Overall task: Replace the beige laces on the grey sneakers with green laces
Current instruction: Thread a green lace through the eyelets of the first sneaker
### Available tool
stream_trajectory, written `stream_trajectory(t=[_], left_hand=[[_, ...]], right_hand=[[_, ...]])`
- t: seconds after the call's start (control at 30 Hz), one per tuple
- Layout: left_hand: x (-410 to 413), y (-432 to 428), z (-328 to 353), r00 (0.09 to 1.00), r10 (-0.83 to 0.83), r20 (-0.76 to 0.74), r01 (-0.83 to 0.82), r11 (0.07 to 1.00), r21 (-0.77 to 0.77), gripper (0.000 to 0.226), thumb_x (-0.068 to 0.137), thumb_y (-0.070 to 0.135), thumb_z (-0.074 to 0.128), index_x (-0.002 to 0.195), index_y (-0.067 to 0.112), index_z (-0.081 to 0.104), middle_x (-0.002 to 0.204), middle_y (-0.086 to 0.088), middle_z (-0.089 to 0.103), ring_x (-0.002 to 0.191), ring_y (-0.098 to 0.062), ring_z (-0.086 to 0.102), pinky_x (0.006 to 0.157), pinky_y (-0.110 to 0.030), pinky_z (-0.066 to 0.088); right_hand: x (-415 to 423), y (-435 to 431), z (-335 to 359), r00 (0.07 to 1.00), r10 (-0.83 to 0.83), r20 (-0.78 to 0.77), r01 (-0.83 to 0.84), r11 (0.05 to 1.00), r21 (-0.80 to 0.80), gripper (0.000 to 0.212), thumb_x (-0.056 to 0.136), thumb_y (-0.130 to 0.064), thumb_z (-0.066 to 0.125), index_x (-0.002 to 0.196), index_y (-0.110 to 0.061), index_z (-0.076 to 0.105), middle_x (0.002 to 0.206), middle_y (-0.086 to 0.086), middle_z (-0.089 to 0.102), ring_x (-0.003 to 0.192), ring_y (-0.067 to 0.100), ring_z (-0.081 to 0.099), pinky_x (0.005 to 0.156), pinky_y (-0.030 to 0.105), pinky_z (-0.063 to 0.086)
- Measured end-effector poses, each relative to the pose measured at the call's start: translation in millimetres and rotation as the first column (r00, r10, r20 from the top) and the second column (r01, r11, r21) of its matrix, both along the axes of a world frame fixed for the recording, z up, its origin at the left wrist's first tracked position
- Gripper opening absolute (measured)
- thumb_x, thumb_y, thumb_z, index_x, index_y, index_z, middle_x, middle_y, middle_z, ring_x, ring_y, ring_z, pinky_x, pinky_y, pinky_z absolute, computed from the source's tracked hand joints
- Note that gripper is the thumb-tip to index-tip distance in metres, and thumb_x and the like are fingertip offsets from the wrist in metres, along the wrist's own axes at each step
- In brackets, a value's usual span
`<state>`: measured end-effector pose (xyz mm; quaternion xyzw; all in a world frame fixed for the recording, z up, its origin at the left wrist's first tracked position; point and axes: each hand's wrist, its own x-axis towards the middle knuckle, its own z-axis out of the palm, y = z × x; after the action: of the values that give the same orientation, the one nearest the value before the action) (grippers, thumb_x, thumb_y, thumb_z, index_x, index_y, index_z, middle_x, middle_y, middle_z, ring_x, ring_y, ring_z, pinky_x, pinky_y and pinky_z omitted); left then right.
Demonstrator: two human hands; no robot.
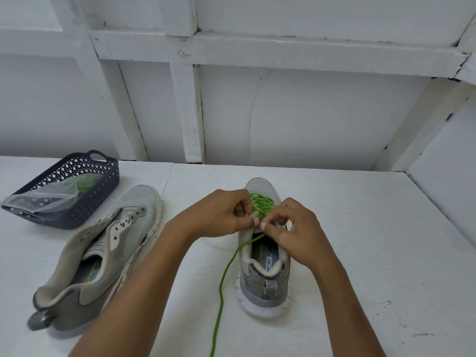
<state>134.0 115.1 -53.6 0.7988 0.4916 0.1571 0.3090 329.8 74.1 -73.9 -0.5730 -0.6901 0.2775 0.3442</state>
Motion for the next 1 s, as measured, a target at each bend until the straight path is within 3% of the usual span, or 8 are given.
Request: stream_trajectory(t=[0.2,0.3,0.37,0.43,0.53,0.77,0.87,1.0], left_hand=[[-1,-2,-8,0.996,0.046,0.076,-0.046,0.999,-0.007,0.013,0.088,0.034,0.069,0.093,0.026,0.061,0.087,0.009,0.065,0.085,-0.012,0.063,0.074,-0.027,0.049],[-1,-2,-10,0.993,0.028,0.117,-0.027,1.0,-0.008,0.016,0.088,0.031,0.071,0.1,0.027,0.061,0.09,0.009,0.066,0.087,-0.007,0.062,0.073,-0.023,0.05],[-1,-1,-12,0.988,0.024,0.153,-0.021,1.0,-0.016,0.019,0.088,0.031,0.072,0.104,0.028,0.061,0.09,0.01,0.065,0.086,-0.004,0.061,0.072,-0.02,0.047],[-2,-1,-13,0.984,0.031,0.176,-0.026,0.999,-0.03,0.022,0.088,0.033,0.072,0.106,0.028,0.061,0.091,0.012,0.065,0.087,-0.003,0.061,0.074,-0.019,0.047],[-4,0,-15,0.981,0.06,0.182,-0.061,0.998,0.002,0.03,0.085,0.036,0.075,0.109,0.029,0.059,0.098,0.014,0.062,0.091,-0.002,0.059,0.075,-0.022,0.048],[-7,-2,-15,0.974,0.111,0.195,-0.129,0.988,0.084,0.046,0.079,0.042,0.08,0.111,0.038,0.046,0.12,0.015,0.048,0.11,-0.002,0.048,0.082,-0.021,0.041],[-7,-2,-18,0.977,0.11,0.185,-0.121,0.991,0.05,0.049,0.08,0.045,0.078,0.116,0.039,0.045,0.126,0.015,0.046,0.116,-0.003,0.047,0.088,-0.025,0.042],[-8,0,-18,0.977,0.112,0.182,-0.12,0.992,0.031,0.054,0.08,0.047,0.077,0.121,0.042,0.042,0.132,0.016,0.045,0.12,-0.003,0.046,0.095,-0.029,0.045]], right_hand=[[18,-4,10,0.905,-0.04,-0.424,0.04,0.999,-0.008,0.021,0.09,-0.004,0.065,0.076,-0.021,0.063,0.097,-0.003,0.074,0.093,0.013,0.068,0.08,0.028,0.051],[24,-6,25,0.407,-0.066,-0.911,-0.131,0.983,-0.13,0.009,0.092,-0.009,0.05,0.084,-0.01,0.049,0.087,0.014,0.075,0.086,0.028,0.073,0.082,0.037,0.058],[29,-8,27,0.3,-0.156,-0.941,-0.174,0.961,-0.215,0.008,0.089,-0.012,0.048,0.082,-0.011,0.049,0.055,0.003,0.055,0.047,0.017,0.054,0.053,0.028,0.053],[33,-8,26,0.533,-0.235,-0.813,-0.118,0.931,-0.346,0.016,0.094,-0.008,0.046,0.08,-0.013,0.051,0.049,-0.004,0.032,0.039,0.007,0.024,0.04,0.018,0.025],[35,-10,21,0.985,-0.035,-0.171,-0.036,0.919,-0.393,0.021,0.095,-0.029,0.06,0.077,-0.018,0.06,0.051,-0.01,0.041,0.042,0.005,0.03,0.043,0.019,0.024],[36,-24,46,0.992,0.102,0.071,-0.077,0.953,-0.292,0.017,0.092,-0.035,0.065,0.079,-0.025,0.06,0.07,-0.023,0.06,0.059,0.003,0.047,0.059,0.024,0.036],[36,-23,50,0.899,0.181,0.398,-0.012,0.92,-0.393,0.021,0.088,-0.048,0.066,0.086,-0.027,0.064,0.082,-0.011,0.069,0.077,0.005,0.059,0.069,0.026,0.043],[34,-26,47,0.965,0.254,0.068,-0.224,0.931,-0.289,0.021,0.094,-0.029,0.064,0.074,-0.025,0.07,0.072,-0.01,0.07,0.066,0.001,0.057,0.069,0.024,0.043]])
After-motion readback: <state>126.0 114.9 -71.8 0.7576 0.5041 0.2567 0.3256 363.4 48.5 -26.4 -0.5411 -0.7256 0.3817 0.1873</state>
